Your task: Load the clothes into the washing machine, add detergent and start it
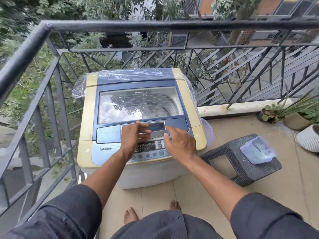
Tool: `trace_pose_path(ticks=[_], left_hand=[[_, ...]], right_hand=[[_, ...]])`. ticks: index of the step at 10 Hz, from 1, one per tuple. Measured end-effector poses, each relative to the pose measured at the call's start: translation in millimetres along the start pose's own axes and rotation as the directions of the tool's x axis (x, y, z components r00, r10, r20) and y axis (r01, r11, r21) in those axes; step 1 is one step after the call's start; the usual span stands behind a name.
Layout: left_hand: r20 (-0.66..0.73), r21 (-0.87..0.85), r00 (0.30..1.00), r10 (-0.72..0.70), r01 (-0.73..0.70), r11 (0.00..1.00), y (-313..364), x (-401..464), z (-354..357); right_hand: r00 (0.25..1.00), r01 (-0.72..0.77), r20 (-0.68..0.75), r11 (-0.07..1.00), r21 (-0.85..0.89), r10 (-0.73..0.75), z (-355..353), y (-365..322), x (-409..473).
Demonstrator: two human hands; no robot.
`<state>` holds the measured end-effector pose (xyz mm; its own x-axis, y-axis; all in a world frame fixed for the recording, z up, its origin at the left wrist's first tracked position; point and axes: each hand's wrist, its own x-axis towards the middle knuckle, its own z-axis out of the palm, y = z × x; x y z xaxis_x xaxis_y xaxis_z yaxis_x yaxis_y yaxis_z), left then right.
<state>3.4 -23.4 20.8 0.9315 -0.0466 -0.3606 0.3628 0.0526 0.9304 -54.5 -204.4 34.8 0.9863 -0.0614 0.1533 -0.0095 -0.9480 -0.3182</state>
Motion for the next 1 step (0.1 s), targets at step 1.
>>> trace_pose_path(ticks=[1], left_hand=[[-0.044, 0.116, 0.998, 0.051, -0.045, 0.992, 12.5, 5.1, 9.0]], right_hand=[[0.998, 0.050, -0.047, 0.999, -0.014, -0.050, -8.1, -5.5, 29.1]])
